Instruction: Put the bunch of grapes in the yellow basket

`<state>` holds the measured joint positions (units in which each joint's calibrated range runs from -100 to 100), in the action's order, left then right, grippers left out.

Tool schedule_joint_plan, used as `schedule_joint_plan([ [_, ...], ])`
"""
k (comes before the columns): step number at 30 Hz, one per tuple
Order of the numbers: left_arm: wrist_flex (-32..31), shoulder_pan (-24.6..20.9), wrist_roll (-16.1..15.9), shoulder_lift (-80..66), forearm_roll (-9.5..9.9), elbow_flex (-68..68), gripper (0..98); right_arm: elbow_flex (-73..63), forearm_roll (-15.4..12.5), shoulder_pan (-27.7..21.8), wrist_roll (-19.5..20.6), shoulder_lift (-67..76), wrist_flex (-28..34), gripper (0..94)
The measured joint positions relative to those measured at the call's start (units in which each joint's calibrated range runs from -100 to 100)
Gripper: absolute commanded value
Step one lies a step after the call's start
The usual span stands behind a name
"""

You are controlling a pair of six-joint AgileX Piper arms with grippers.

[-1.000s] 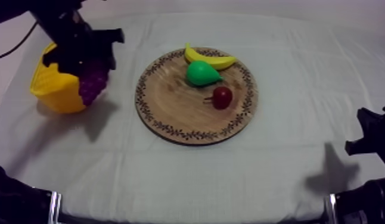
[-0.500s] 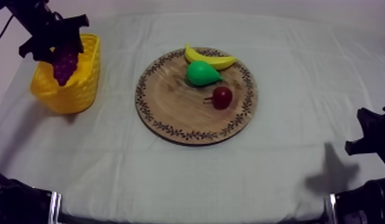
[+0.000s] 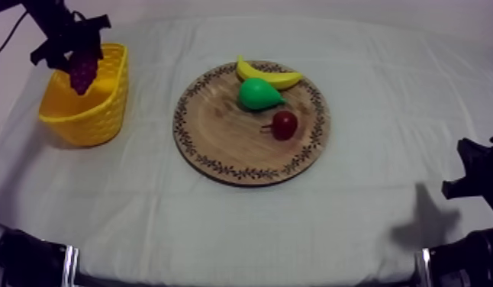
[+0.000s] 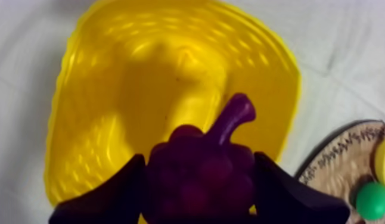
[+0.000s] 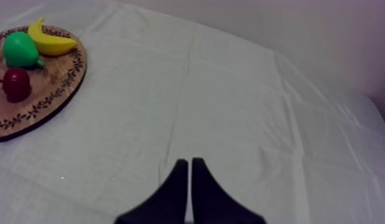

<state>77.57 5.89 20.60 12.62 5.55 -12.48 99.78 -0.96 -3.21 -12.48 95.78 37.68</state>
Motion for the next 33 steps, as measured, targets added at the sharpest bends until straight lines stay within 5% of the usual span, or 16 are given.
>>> schedule_joint_plan([
  [10, -2.51, -1.85, -0.44, 2.74, -0.2, -0.78, 44.4, 0.0, 0.0, 0.0, 0.0, 0.0, 0.0, 0.3],
  [16, -4.25, -1.99, -0.31, 2.3, -0.27, -2.07, 81.2, 0.0, 0.0, 0.0, 0.03, 0.0, 0.0, 0.3],
  [19, -5.32, -1.95, -0.48, 1.82, -0.19, -2.44, 91.0, 0.0, 0.0, 0.0, 0.03, 0.0, 0.0, 0.3],
  [33, -8.22, -1.21, 0.06, -2.31, -0.12, -6.74, 94.1, 0.0, 0.0, 0.0, 0.03, 0.0, 0.07, 0.3],
])
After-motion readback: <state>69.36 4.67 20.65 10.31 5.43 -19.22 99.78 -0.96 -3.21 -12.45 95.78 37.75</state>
